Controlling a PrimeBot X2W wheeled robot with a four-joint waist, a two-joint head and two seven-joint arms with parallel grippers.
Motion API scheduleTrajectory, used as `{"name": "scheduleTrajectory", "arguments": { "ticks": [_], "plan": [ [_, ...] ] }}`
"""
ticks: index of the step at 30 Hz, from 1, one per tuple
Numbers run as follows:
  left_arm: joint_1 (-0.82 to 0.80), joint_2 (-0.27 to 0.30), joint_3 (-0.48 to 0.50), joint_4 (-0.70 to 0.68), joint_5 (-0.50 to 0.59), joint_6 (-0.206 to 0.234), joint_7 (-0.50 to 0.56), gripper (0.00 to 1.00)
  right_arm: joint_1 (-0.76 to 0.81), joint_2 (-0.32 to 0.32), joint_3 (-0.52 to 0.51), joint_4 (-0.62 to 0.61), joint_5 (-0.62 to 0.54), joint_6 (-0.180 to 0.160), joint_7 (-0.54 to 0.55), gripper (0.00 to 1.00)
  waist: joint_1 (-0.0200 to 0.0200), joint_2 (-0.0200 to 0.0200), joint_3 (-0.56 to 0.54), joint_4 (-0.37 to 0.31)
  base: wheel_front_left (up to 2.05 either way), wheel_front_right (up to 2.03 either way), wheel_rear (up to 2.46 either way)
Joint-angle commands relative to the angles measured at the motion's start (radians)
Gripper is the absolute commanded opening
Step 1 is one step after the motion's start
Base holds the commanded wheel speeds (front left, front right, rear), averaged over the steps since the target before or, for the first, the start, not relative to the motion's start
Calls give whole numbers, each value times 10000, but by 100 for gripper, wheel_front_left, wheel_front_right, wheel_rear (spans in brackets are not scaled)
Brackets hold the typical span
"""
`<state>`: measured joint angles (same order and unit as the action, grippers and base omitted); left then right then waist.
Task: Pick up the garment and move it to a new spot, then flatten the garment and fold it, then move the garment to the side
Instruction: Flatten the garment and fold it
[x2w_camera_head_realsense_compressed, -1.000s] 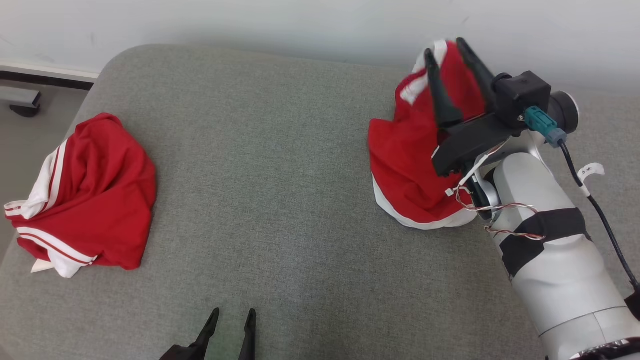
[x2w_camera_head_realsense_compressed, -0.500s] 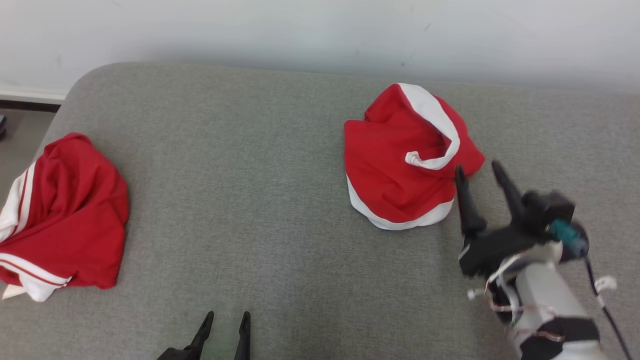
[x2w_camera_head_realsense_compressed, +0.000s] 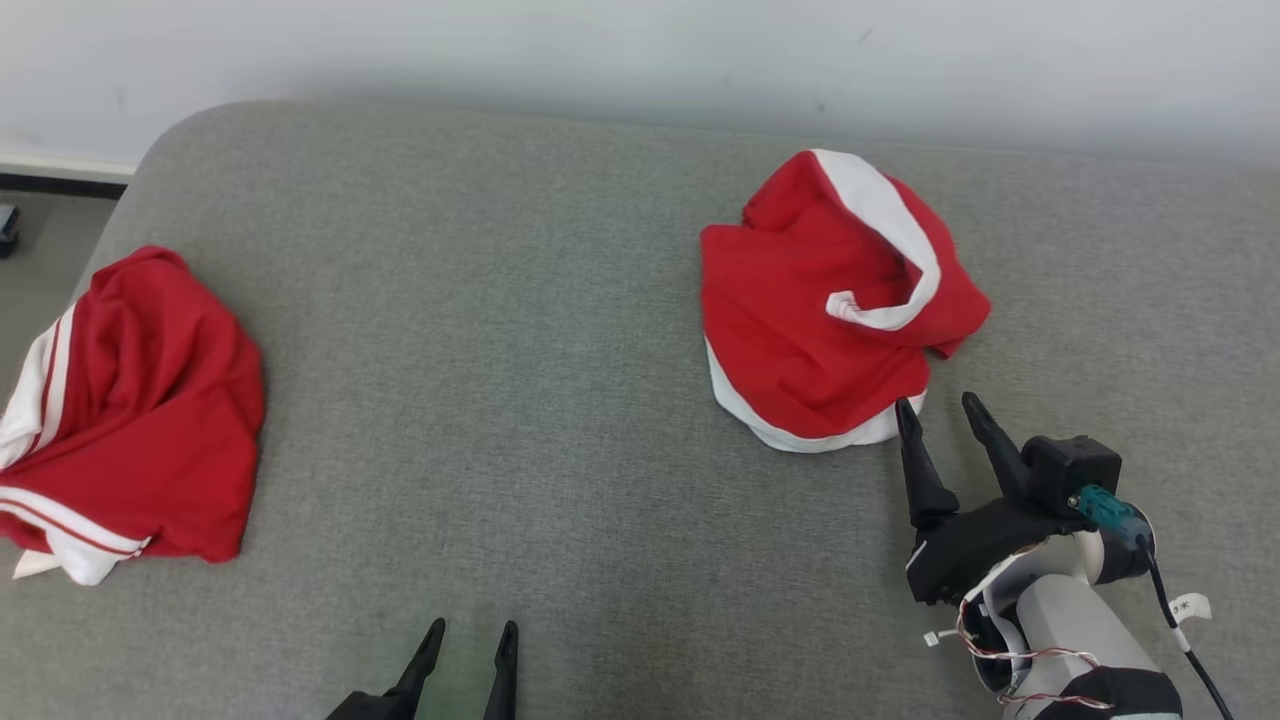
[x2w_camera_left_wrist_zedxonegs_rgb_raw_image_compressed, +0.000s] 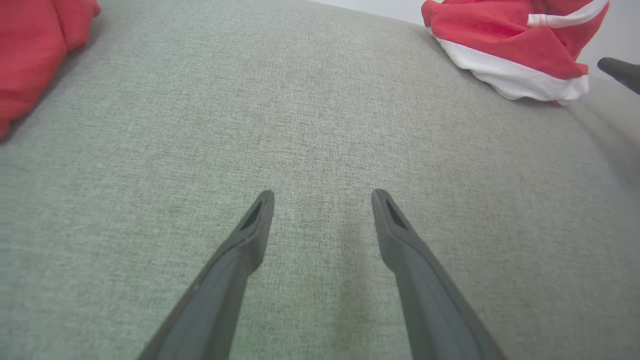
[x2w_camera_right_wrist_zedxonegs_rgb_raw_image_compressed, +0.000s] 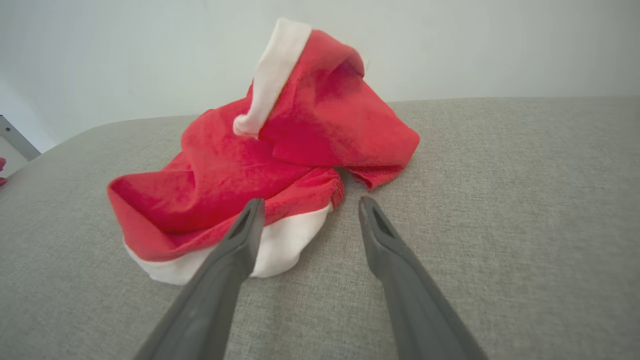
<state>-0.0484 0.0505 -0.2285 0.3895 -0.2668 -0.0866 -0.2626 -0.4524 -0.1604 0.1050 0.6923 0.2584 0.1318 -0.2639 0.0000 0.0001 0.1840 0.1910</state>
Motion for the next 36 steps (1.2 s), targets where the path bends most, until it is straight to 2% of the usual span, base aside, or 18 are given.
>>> {"name": "scheduleTrajectory", "arguments": {
  "ticks": [1, 2, 3, 5, 6, 11, 21, 23, 24, 32, 33, 34, 36],
  "plan": [
    [-128, -2, 0, -38, 57, 44, -34, 100, -117, -2, -19, 99, 67, -22, -4, 83, 0, -1, 162, 235, 0, 0, 0],
    [-131, -4, -17, -40, 68, 48, -34, 100, -159, -27, -19, 227, 69, -22, -5, 63, 0, -1, 184, 315, 0, 0, 0],
    [-122, -4, -11, -37, 77, 55, -34, 100, -217, -27, -8, 336, 82, -22, -5, 49, 0, -1, 198, 371, 0, 0, 0],
    [-108, -4, 4, -35, 89, 31, -34, 100, -350, -13, 31, 595, 140, -22, -5, 31, 0, -1, 222, 475, 0, 0, 0],
    [-94, -2, 22, -34, 109, 19, -34, 100, -411, -11, 51, 679, 157, -22, -7, 0, 0, -1, 222, 506, 0, 0, 0],
    [-30, -6, 132, -4, 130, 15, -34, 100, -467, -39, -207, 893, 177, -22, -5, 0, 0, -1, 147, 520, 0, 0, 0],
    [51, 1, 145, -22, 135, -53, -34, 100, -149, 118, -432, 384, 305, -22, -5, 0, 0, -1, -86, 148, 0, 0, 0],
    [29, -1, 121, -9, 130, -56, -34, 100, -103, 183, -376, 594, 438, -22, -4, 53, 0, -1, -102, 143, 0, 0, 0],
    [16, -3, 108, -16, 131, -59, -34, 100, -151, 163, -321, 586, 455, -22, -5, 100, 0, -1, -86, 156, 0, 0, 0],
    [-128, -3, 39, -75, 121, -29, -34, 100, -395, -18, -310, 805, 467, -22, -4, 100, 0, -1, 226, 486, 0, 0, 0],
    [-139, -4, 30, -90, 106, -16, -34, 100, -425, -21, -278, 868, 484, -22, -4, 90, 0, -1, 270, 545, 0, 0, 0],
    [-139, -4, 26, -97, 93, 1, -34, 100, -464, -37, -230, 907, 496, -22, -4, 75, 0, -1, 308, 591, 0, 0, 0],
    [-138, -4, 22, -112, 72, 35, -34, 100, -562, -68, -162, 959, 536, -22, -5, 8, 0, -1, 367, 657, 0, 0, 0]
  ]
}}
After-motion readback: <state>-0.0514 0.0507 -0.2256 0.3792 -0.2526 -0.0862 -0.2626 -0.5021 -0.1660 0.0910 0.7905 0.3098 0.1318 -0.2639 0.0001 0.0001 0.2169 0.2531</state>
